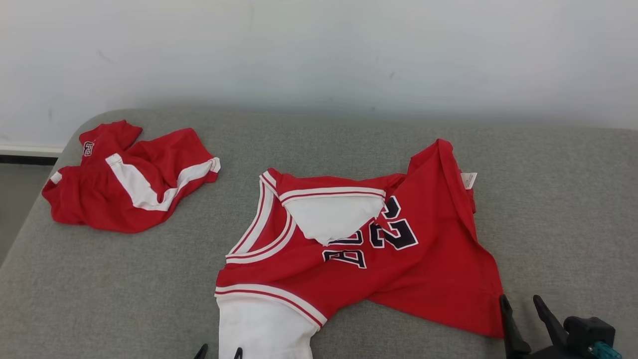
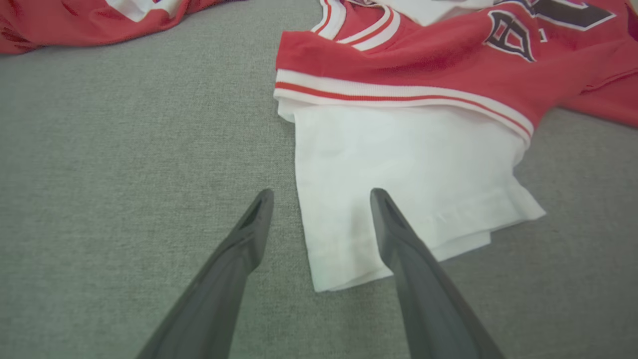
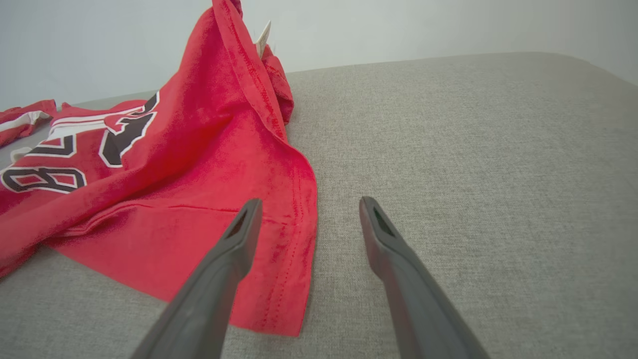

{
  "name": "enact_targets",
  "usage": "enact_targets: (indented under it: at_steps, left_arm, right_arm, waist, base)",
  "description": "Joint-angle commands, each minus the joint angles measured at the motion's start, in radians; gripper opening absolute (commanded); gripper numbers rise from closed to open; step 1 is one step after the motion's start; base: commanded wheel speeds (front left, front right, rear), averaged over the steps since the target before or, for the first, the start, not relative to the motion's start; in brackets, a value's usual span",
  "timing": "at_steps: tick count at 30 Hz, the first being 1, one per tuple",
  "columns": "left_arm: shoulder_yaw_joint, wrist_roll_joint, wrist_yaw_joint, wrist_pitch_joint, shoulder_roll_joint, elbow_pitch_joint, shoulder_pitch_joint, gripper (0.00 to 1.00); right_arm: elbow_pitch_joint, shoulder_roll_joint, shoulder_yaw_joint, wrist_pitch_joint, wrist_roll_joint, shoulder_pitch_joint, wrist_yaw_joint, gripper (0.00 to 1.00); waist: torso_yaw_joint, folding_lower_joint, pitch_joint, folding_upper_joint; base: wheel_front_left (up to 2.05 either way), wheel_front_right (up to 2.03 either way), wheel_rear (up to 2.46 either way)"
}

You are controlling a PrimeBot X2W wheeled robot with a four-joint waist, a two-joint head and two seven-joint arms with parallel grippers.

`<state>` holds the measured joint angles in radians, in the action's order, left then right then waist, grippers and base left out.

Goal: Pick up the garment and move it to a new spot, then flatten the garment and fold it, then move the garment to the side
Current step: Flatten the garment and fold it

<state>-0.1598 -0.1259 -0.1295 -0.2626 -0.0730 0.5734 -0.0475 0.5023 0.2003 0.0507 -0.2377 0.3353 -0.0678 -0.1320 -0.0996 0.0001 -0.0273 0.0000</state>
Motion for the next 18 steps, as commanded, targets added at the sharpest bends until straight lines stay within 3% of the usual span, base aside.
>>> enact_targets:
  at_steps: [1,18]
  left_arm:
    - [-0.008,-0.023,0.0,-0.003,0.001,0.02,-0.022,1.0]
    - [-0.116,-0.101,0.0,-0.002,0.011,0.156,-0.089,1.0]
  right_arm:
    - [0.041,0.01,0.013,-0.002,0.008,-0.028,0.003,1.0]
    - [0.349,0.014,0.122,-0.019,0.055,-0.207,0.003,1.0]
  waist:
    - [-0.011,-0.0001,-0.01,0.0]
    - [-0.026,-0.0001,-0.044,0.0]
  base:
    - [0.0,0.0,0.0]
    - [0.0,0.0,0.0]
